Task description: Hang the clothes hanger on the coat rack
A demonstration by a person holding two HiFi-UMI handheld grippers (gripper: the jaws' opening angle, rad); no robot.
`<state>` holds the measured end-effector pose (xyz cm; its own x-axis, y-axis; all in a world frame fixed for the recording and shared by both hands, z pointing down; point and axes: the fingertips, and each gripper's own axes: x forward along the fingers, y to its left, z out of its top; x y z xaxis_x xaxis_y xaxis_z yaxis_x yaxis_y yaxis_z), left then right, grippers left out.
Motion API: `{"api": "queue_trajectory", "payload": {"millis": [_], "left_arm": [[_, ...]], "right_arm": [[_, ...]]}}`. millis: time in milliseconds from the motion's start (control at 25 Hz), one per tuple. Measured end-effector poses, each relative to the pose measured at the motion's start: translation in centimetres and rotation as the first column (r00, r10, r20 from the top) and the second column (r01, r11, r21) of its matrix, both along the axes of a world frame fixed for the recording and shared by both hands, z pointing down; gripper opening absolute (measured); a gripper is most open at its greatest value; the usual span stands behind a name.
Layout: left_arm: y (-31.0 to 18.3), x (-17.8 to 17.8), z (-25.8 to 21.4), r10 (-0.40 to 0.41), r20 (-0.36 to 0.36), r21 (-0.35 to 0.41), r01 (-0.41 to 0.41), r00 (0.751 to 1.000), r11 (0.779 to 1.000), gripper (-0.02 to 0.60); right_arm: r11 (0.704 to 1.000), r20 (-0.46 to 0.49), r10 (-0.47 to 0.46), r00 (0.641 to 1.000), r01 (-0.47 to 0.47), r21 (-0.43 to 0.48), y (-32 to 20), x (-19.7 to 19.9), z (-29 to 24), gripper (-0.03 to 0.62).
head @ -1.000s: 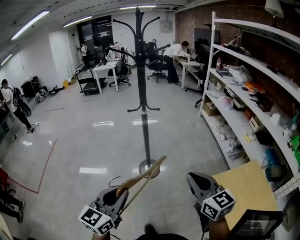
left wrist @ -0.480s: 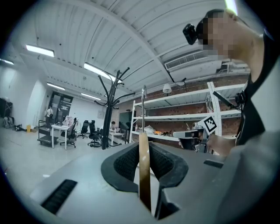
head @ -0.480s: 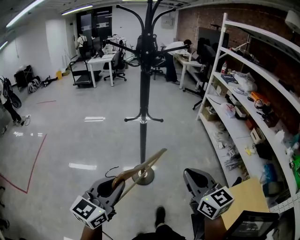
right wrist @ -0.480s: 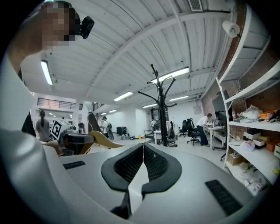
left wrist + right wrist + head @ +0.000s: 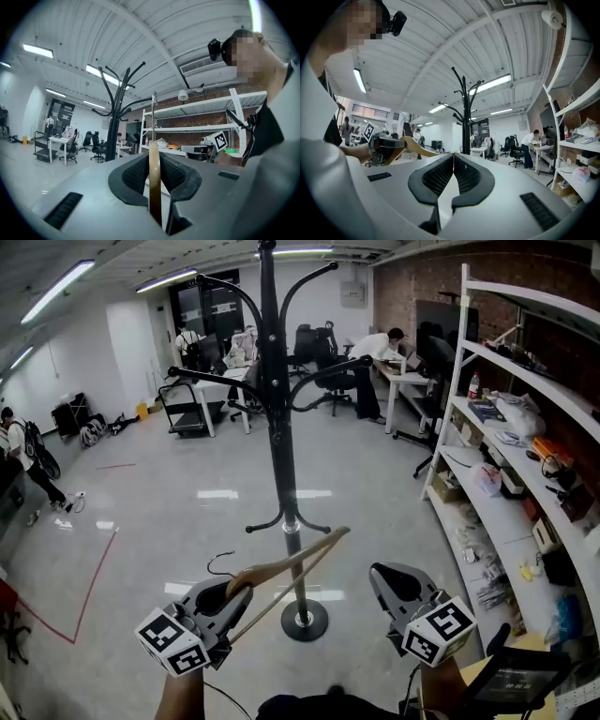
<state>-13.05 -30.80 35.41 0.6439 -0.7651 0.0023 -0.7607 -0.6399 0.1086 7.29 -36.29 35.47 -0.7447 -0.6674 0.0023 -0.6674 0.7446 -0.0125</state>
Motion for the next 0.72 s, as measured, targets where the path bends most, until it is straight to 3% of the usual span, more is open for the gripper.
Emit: {"api": "queue_trajectory", "payload": {"millis": [160, 360, 720], "left_arm": [[-3.4, 0.1, -2.6, 0.047, -0.021, 0.008, -0.046, 0.999, 0.999, 0.052], [-8.2, -0.1, -4.6, 0.102, 0.027, 0.023, -0.102, 0.994, 0.994, 0.052], [-16.2, -0.6, -6.5, 0.258, 0.022, 0.019, -0.258, 0.966, 0.966, 0.052]], "right_arm": [[1.0, 0.007, 0.0, 1.0, 0.0, 0.005, -3.6, -0.1, -1.0, 0.006], [0.999, 0.021, 0.032, 0.999, -0.032, 0.005, -7.6, -0.8, -1.8, 0.006], [0.998, 0.06, 0.06, 0.996, -0.061, 0.022, -12.2, -3.1, -4.6, 0.006]]}}
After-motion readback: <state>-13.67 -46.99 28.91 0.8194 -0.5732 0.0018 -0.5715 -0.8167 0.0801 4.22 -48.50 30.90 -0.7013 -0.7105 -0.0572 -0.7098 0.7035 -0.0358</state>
